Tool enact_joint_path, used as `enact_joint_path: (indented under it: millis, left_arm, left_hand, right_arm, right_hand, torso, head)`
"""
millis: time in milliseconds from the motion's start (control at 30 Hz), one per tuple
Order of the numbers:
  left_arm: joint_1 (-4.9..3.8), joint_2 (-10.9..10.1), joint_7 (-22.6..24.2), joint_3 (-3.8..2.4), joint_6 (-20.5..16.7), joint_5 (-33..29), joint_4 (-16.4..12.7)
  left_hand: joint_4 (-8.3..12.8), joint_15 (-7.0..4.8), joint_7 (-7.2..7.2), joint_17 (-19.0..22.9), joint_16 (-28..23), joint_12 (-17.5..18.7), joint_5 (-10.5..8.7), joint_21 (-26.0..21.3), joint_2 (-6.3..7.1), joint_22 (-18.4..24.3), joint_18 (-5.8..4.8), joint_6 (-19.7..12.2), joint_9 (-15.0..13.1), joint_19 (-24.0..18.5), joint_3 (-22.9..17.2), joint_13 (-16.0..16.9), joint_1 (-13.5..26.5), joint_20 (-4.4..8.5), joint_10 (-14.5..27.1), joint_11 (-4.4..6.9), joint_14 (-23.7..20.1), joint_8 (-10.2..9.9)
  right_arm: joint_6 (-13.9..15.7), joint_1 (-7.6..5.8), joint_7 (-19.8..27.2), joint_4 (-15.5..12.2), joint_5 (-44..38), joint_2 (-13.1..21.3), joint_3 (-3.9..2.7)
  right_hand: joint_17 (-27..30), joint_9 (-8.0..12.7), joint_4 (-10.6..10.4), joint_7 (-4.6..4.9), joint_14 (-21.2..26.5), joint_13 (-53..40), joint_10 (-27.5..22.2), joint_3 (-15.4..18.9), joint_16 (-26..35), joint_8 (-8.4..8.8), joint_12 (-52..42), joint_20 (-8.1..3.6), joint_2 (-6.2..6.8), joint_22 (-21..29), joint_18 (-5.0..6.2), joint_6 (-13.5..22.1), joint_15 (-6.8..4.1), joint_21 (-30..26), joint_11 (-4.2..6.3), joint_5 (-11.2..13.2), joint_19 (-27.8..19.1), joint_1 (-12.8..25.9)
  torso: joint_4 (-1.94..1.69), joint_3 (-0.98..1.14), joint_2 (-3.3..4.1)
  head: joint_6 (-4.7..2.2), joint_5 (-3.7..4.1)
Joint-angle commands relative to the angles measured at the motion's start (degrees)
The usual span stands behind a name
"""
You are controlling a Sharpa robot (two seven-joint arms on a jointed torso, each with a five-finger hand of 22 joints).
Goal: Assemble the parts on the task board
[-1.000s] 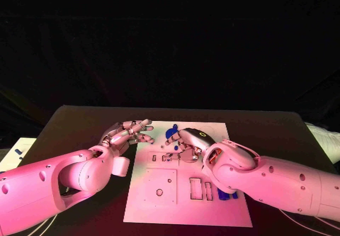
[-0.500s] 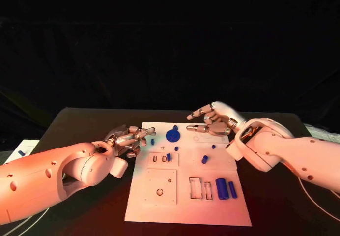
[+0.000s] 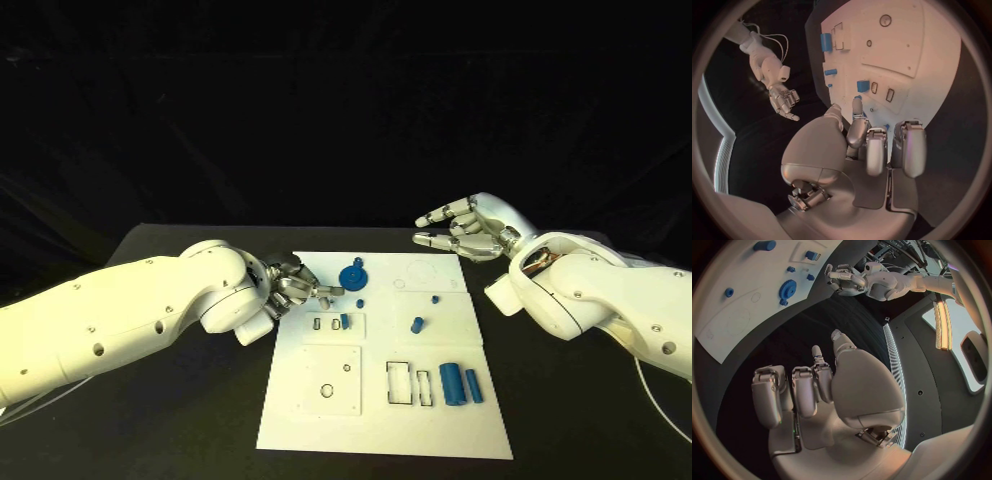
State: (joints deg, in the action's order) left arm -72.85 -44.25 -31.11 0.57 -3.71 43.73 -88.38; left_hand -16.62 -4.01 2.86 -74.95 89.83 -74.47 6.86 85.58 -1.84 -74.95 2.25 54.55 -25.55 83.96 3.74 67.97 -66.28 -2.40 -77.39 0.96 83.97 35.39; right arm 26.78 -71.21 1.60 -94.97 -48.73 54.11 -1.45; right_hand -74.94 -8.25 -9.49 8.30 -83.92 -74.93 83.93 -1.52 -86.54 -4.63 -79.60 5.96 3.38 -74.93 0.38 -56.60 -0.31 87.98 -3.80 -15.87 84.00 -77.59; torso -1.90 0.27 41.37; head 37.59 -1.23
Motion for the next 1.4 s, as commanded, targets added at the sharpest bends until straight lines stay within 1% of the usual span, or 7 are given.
enact_joint_path:
  millis: [33,100,367,567,700,1033,1400]
  left_arm:
    - [-0.46,1.6,-8.1,-0.03,5.6,7.4,1.1]
    - [-0.68,2.7,-8.8,-0.03,6.6,7.9,1.9]
    - [-0.98,5.8,-10.3,-0.02,9.6,9.0,4.4]
    - [-0.98,8.3,-10.5,0.02,11.6,9.3,6.7]
    - [-0.95,9.2,-10.4,0.02,12.2,9.4,7.4]
    - [-0.94,11.0,-10.2,0.00,13.8,9.4,8.6]
    - [-0.93,11.8,-10.0,-0.02,15.6,10.5,10.2]
  left_hand:
    - [-0.1,-0.35,0.05,-15.1,0.2,-0.6,-1.58,0.5,-0.42,-7.1,-0.57,-0.9,-1.7,2.6,1.6,0.8,1.6,0.34,-0.6,0.08,6.0,1.4]
    - [-0.1,-0.40,-0.12,-15.1,0.2,-0.8,-3.64,0.7,-0.86,-7.5,-0.64,-1.5,-3.1,2.7,3.1,1.2,2.5,0.48,-0.8,0.13,6.0,2.4]
    - [-0.1,-0.52,-0.17,-15.1,0.2,-1.2,-3.96,1.1,-0.93,-8.2,-0.79,-1.9,-4.2,3.0,4.4,1.8,3.1,0.52,-1.1,0.27,6.0,3.1]
    - [0.0,-0.55,-0.22,-15.1,0.2,-1.3,-3.94,1.1,-1.12,-8.3,-0.81,-2.0,-4.5,3.0,4.7,1.9,2.8,0.56,-1.1,0.31,6.0,3.4]
    - [0.0,-0.56,-0.22,-15.1,0.2,-1.3,-3.94,1.1,-1.16,-8.3,-0.81,-2.1,-4.6,3.0,4.7,2.0,2.7,0.56,-1.1,0.31,6.0,3.4]
    - [0.2,-0.60,-0.28,-15.1,0.2,-1.3,-3.82,1.1,-1.61,-8.4,-0.81,-2.4,-5.4,3.1,5.0,2.1,1.5,0.61,-1.1,0.36,6.0,3.8]
    - [0.2,-0.61,-0.29,-15.1,0.2,-1.4,-3.76,1.2,-1.96,-8.6,-0.84,-2.7,-6.0,3.1,5.2,2.3,0.5,0.62,-1.2,0.37,6.0,4.1]
  right_arm:
    - [1.0,-0.04,-2.6,-0.1,-1.8,-0.1,0.05]
    - [1.0,-0.03,-3.0,-0.1,-2.1,-0.2,0.07]
    - [1.1,0.04,-3.9,0.2,-2.5,-0.4,0.17]
    - [1.0,0.09,-4.3,0.4,-2.6,-0.6,0.21]
    - [0.9,0.12,-4.3,0.6,-2.6,-0.7,0.22]
    - [0.9,0.19,-4.4,1.0,-2.8,-1.0,0.23]
    - [0.5,0.22,-4.6,1.0,-2.9,-1.1,0.26]
  right_hand:
    - [-9.7,-0.1,0.0,0.01,-4.8,-9.1,1.3,0.4,-0.1,-0.32,-0.3,-0.19,-0.54,-11.6,0.59,-0.4,-0.32,0.1,0.40,-0.3,3.2,0.2]
    - [-9.6,-0.1,0.0,0.00,-4.8,-9.1,1.2,0.5,-0.1,-0.34,-0.2,-0.20,-0.56,-11.5,0.60,-0.4,-0.33,0.1,0.41,-0.4,3.2,0.3]
    - [-9.5,-0.1,0.0,-0.03,-4.8,-9.0,1.2,0.5,0.0,-0.37,-0.1,-0.21,-0.59,-11.5,0.62,-0.5,-0.35,0.0,0.44,-0.6,3.1,0.3]
    - [-9.4,-0.1,0.0,-0.04,-4.8,-9.0,1.2,0.6,0.1,-0.38,0.0,-0.22,-0.59,-11.4,0.65,-0.6,-0.36,0.0,0.45,-0.7,3.0,0.3]
    - [-9.3,-0.1,0.0,-0.04,-4.7,-8.9,1.1,0.6,0.1,-0.38,0.1,-0.22,-0.59,-11.3,0.68,-0.6,-0.36,-0.1,0.45,-0.7,3.0,0.3]
    - [-9.2,-0.1,0.0,-0.05,-4.7,-8.8,1.1,0.6,0.2,-0.38,0.2,-0.23,-0.58,-11.2,0.69,-0.6,-0.37,-0.1,0.45,-0.8,2.9,0.4]
    - [-9.2,-0.1,0.0,-0.05,-4.7,-8.8,1.1,0.6,0.2,-0.38,0.2,-0.23,-0.58,-11.2,0.69,-0.6,-0.37,-0.1,0.45,-0.8,2.9,0.4]
  torso:
    - [0.04,0.14,-0.05]
    - [0.06,0.16,-0.04]
    - [-0.11,0.05,0.01]
    - [0.01,-0.06,0.04]
    - [0.16,-0.03,0.10]
    - [-0.08,-0.01,0.03]
    - [0.00,0.01,0.04]
  head:
    - [0.16,0.04]
    - [0.22,-0.01]
    - [0.66,-0.26]
    - [0.84,-0.58]
    - [0.98,-0.73]
    - [1.26,-0.45]
    - [1.55,-0.44]
